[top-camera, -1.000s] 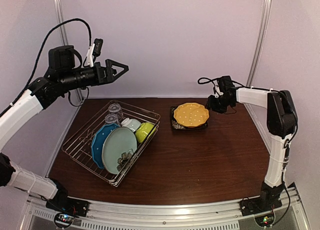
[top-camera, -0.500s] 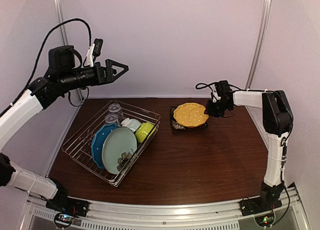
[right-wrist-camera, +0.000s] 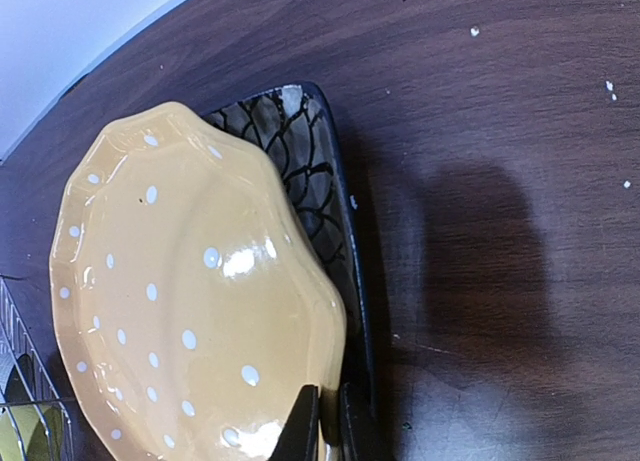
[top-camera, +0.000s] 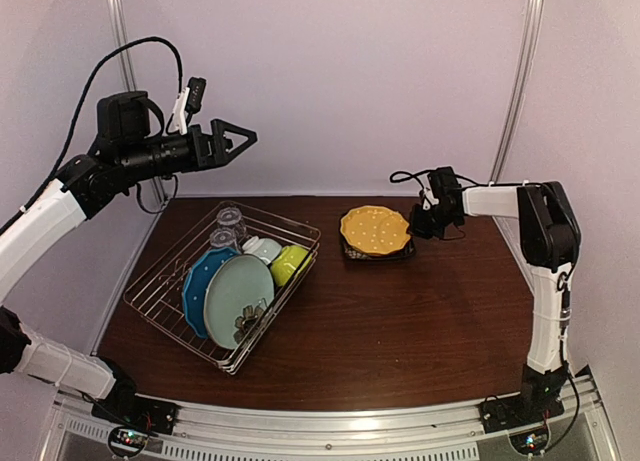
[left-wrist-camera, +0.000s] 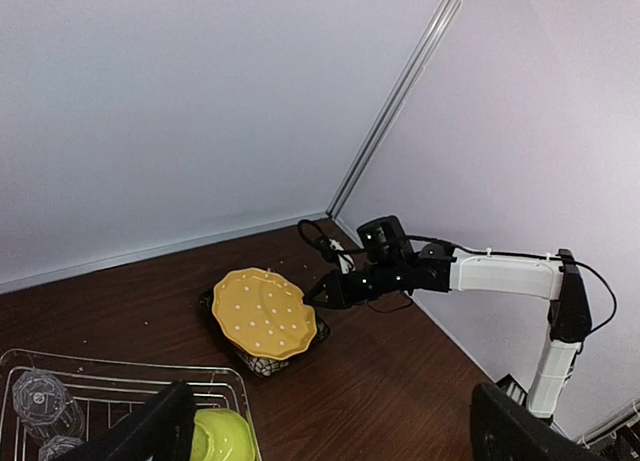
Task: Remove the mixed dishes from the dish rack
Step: Adjust the plate on the plate, then grab the plate from the dish rack.
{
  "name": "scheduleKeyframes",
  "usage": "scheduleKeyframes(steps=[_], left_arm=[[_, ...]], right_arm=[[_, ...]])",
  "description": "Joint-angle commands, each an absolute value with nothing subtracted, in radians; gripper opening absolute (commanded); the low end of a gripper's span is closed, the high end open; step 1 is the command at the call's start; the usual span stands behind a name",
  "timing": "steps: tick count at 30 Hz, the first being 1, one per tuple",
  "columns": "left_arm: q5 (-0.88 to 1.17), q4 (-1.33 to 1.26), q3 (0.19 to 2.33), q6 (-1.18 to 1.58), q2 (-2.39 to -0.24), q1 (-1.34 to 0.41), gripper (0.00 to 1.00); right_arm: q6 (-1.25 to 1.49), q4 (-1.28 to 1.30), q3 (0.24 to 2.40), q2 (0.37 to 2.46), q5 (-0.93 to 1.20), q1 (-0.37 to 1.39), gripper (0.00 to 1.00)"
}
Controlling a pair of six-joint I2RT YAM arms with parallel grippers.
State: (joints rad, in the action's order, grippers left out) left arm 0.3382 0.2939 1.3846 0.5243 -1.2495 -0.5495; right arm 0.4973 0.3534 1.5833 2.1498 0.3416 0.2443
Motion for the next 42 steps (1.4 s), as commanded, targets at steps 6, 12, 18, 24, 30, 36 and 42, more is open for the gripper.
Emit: scheduleKeyframes(steps=[6, 12, 18, 24, 30, 36, 42], left_arm=[[0.305, 0.33, 1.402, 0.495, -1.236, -0.542, 0.97], [0.253, 0.407, 1.417, 0.494, -1.235, -0.533, 0.98], [0.141, 0.504, 1.425, 0.522, -1.223, -0.513, 0.97], [-0.011, 0.557, 1.367, 0.507, -1.139, -0.496, 0.97], [-0.019, 0.757, 1.376, 0.433, -1.114, -0.488, 0.97], [-0.014, 0.875, 1.278, 0.351, -1.069, -0.488, 0.97], [-0.014, 0.939, 1.193, 0.305, -1.045, -0.488, 0.98]], right_arm=[[0.527, 0.278, 1.56, 2.154, 0.395, 0.239, 0.21], [0.511, 0.302, 1.565, 2.08, 0.366, 0.224, 0.45], [0.471, 0.344, 1.587, 2.0, 0.343, 0.215, 0.61], [0.407, 0.414, 1.613, 1.905, 0.329, 0.214, 0.85], [0.348, 0.446, 1.541, 1.747, 0.323, 0.215, 0.92], [0.245, 0.5, 1.448, 1.603, 0.232, 0.24, 1.0], [0.18, 0.5, 1.349, 1.471, 0.168, 0.245, 1.0]])
